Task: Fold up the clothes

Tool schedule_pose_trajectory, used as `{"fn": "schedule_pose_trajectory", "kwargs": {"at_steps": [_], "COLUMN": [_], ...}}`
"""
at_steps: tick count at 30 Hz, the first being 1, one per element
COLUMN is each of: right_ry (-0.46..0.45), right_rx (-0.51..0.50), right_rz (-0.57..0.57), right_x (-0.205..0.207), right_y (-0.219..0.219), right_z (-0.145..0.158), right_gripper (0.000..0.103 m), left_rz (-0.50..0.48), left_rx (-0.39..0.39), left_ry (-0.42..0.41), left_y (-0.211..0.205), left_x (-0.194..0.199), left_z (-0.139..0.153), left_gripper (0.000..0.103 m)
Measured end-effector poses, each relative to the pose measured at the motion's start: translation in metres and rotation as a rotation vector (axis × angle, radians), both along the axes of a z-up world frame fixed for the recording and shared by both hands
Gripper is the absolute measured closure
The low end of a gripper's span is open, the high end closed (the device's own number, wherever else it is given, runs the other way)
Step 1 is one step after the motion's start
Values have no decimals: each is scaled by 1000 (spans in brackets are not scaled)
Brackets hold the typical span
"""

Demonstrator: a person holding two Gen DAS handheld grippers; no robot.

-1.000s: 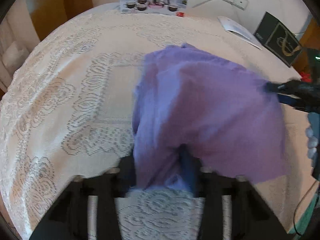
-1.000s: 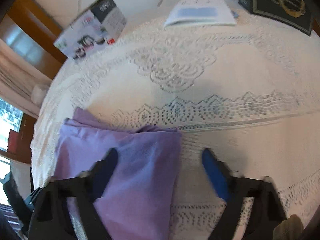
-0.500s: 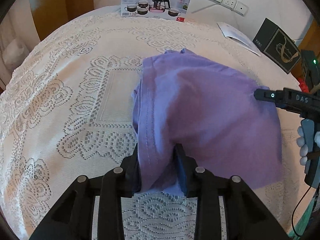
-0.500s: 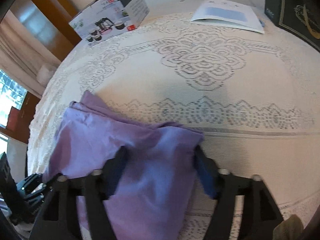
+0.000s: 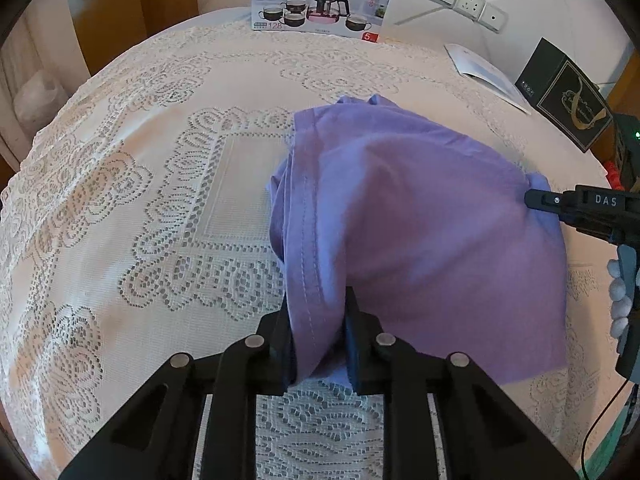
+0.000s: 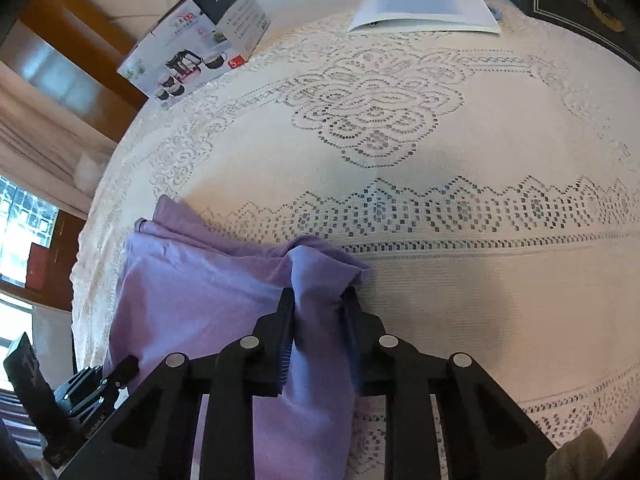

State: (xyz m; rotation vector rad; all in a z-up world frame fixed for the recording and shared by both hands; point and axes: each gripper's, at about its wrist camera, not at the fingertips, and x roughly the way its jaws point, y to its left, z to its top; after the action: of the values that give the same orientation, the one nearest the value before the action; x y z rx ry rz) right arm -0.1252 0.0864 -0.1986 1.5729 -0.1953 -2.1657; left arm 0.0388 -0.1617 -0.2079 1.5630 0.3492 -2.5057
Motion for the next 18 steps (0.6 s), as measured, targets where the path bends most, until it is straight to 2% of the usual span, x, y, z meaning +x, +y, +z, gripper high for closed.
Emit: {"fn": "schedule_pose_trajectory", "kwargs": {"at_steps": [4,5,7,9,11,18], "right_ry": [35,41,74,119,190,353], "right_rx": [48,73,152,178,187,105], "right_rz": [29,41,84,106,122,192], "right_x": [3,3,7,14,23,45], "right_y": [-8,-11,-26,-33,-36,-41], "right_z": [1,3,6,14,29,104], "right_gripper": [81,81,87,91,91,91], "left_rz": [9,6,1,-2,-2,4], "left_rx": [-6,-7,-7,-16,-19,2], "left_ry": [-3,-4,-6,9,30,138], "left_y": [0,2,4,7,8,3], "left_x": [6,5,5,8,11,27], "left_z": [2,3,5,12,20,72], "left_gripper": [85,88,92,93,93,93]}}
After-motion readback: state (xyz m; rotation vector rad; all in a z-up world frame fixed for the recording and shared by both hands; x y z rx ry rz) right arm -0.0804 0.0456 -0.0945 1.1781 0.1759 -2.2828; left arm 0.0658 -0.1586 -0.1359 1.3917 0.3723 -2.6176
